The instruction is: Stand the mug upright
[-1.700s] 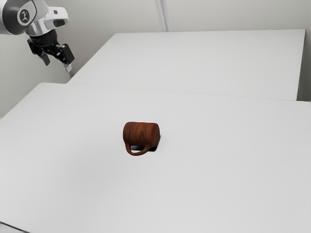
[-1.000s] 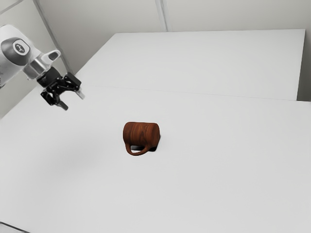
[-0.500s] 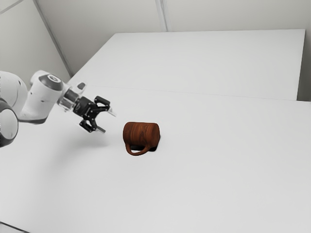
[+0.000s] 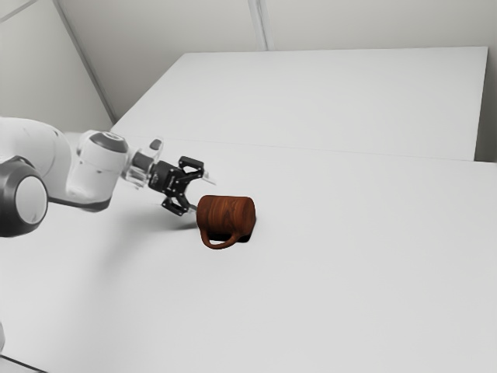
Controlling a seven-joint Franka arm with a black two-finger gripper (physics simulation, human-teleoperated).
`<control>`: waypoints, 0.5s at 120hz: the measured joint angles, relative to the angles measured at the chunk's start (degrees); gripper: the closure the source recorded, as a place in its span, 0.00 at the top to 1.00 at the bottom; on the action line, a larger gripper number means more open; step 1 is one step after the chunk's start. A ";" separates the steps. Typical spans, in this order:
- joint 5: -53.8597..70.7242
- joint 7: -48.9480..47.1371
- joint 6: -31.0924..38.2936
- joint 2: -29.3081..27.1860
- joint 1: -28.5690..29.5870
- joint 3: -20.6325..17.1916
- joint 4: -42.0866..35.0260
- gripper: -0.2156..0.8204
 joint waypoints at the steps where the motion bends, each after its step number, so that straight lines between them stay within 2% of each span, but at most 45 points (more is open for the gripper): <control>1: -0.20 0.04 0.06 0.03 0.00 -0.06 -0.03 0.79; 24: -3.38 0.69 1.08 0.82 -0.07 -1.21 -0.27 0.77; 44: -3.96 0.68 1.75 0.86 -0.33 -1.28 -0.04 0.37; 60: -4.17 0.43 2.48 0.74 -0.40 -2.47 0.56 0.18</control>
